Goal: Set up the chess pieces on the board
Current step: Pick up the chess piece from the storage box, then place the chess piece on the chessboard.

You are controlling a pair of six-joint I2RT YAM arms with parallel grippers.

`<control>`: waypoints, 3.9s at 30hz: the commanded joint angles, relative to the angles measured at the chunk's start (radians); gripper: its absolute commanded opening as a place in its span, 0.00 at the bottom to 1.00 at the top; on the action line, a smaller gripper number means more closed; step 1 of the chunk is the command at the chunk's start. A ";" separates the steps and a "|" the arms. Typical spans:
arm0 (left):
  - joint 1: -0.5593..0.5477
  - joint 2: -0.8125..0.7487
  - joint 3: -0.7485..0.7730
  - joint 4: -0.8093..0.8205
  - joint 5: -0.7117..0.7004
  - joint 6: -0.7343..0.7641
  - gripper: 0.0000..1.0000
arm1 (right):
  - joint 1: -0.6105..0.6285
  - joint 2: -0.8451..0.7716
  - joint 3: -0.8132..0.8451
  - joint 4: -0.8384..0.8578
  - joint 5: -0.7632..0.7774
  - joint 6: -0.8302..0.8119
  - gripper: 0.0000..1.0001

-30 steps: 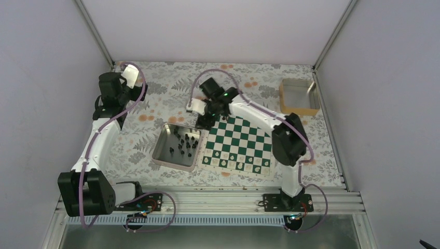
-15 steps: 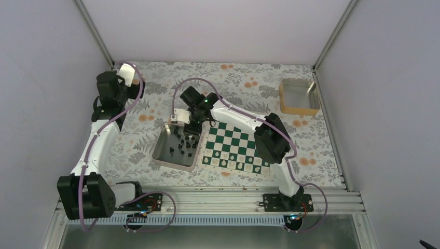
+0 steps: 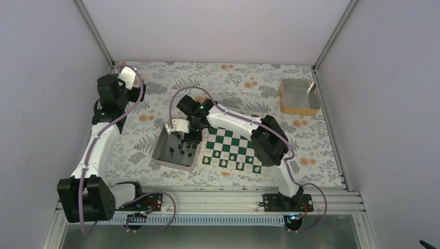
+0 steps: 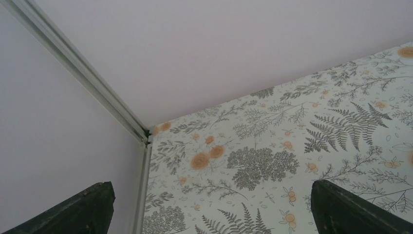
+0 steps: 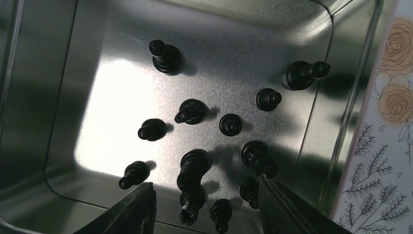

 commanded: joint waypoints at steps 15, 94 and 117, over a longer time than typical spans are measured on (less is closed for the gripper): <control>0.007 -0.012 -0.017 0.034 0.031 -0.007 1.00 | 0.013 0.069 0.037 -0.016 -0.021 -0.016 0.38; 0.019 -0.001 -0.032 0.057 0.053 -0.007 1.00 | -0.657 -0.302 -0.305 0.225 0.018 -0.024 0.04; 0.019 0.012 -0.043 0.044 0.119 -0.007 1.00 | -0.694 -0.244 -0.412 0.232 0.005 -0.044 0.04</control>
